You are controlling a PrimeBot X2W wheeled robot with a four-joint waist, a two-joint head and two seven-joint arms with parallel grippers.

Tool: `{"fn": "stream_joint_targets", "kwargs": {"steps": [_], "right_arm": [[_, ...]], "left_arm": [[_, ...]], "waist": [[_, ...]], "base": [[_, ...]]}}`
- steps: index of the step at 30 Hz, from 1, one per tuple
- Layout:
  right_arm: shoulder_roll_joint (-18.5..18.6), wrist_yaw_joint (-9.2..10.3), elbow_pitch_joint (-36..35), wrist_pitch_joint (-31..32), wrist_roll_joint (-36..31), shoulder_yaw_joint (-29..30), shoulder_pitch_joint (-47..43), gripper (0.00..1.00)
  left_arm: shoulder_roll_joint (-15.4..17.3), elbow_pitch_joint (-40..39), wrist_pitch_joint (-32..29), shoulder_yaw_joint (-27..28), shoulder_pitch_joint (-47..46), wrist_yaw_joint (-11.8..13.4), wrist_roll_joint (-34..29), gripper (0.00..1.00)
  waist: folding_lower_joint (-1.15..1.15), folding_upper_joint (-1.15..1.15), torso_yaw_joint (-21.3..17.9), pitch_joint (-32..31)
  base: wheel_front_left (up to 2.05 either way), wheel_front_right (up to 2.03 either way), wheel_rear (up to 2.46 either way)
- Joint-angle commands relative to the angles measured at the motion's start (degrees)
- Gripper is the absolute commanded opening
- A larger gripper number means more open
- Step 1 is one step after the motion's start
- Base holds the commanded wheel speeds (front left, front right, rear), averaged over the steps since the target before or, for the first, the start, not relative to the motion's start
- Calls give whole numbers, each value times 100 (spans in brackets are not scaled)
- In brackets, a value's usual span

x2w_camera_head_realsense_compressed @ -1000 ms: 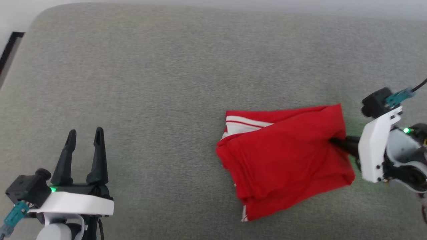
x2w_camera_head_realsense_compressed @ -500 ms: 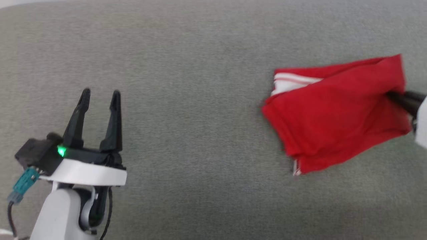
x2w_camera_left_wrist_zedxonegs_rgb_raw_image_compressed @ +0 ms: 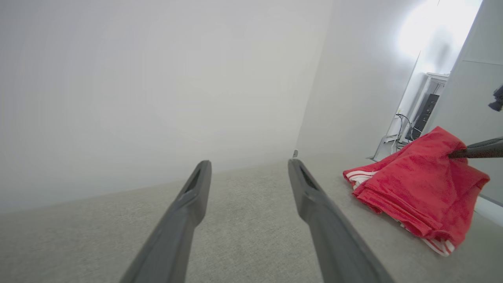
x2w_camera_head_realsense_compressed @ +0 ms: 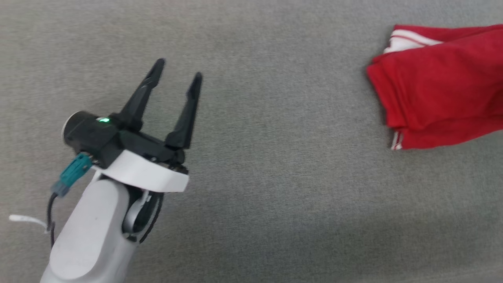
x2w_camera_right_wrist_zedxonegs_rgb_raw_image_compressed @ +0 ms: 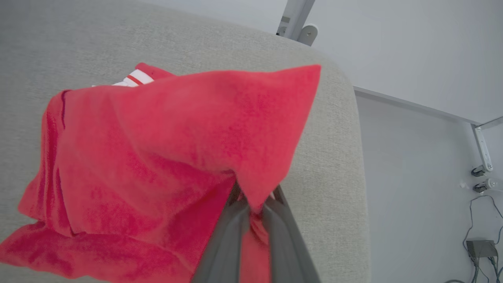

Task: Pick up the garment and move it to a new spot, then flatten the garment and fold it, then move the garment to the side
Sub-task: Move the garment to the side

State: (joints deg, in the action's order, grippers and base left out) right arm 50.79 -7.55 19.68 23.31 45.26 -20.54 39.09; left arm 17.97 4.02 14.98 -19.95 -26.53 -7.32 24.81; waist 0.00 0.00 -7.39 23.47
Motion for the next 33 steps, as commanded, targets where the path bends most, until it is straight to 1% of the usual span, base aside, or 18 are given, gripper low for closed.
{"fn": "stream_joint_targets", "kwargs": {"steps": [1, 7, 12, 16, 22, 23, 24, 25, 27, 28, 33], "right_arm": [[30, 12, 57, -94, -62, -1, 107, 0], [170, 13, 650, -483, -370, -49, 389, 0], [257, 13, 1226, -963, -738, -78, 687, 0], [119, 13, 1855, -1413, -1177, -149, 1015, 0], [-202, 13, 2667, -1758, -1557, -207, 1399, 0], [-254, 13, 2775, -1829, -1604, -204, 1461, 15], [-309, 13, 2884, -1905, -1654, -187, 1526, 36], [-358, 12, 2994, -1943, -1691, -190, 1568, 49], [-427, 13, 3168, -1968, -1711, -184, 1666, 87], [-432, 13, 3230, -1987, -1716, -169, 1727, 100], [-495, 12, 3444, -2099, -1714, -103, 1883, 100]], "left_arm": [[14, 18, 26, -80, -114, -21, 34, 100], [90, 106, 26, -538, -535, -21, 104, 100], [139, 121, 26, -886, -792, -21, 133, 100], [122, 172, 26, -1100, -1022, -21, 171, 100], [96, 205, 26, -1228, -1236, -21, 204, 100], [90, 209, 26, -1215, -1243, -21, 216, 100], [89, 211, 26, -1191, -1246, -21, 226, 100], [99, 205, 26, -1161, -1241, -21, 226, 100], [123, 197, 26, -1063, -1197, -21, 214, 100], [122, 189, 26, -1010, -1159, -21, 232, 100], [149, 142, 26, -774, -1032, -21, 200, 100]], "waist": [[0, 0, -124, 113], [0, 0, -316, 294], [0, 0, -386, 445], [0, 0, -354, 604], [0, 0, -237, 729], [0, 0, -219, 739], [0, 0, -205, 746], [0, 0, -194, 749], [0, 0, -179, 753], [0, 0, -173, 755], [0, 0, -162, 727]], "base": [[0, 0, 0], [0, 0, 0], [0, 0, 0], [0, 0, 0], [0, 0, 0], [0, 0, 0], [0, 0, 0], [0, 0, 0], [0, 0, 0], [0, 0, 0], [0, 0, 0]]}}
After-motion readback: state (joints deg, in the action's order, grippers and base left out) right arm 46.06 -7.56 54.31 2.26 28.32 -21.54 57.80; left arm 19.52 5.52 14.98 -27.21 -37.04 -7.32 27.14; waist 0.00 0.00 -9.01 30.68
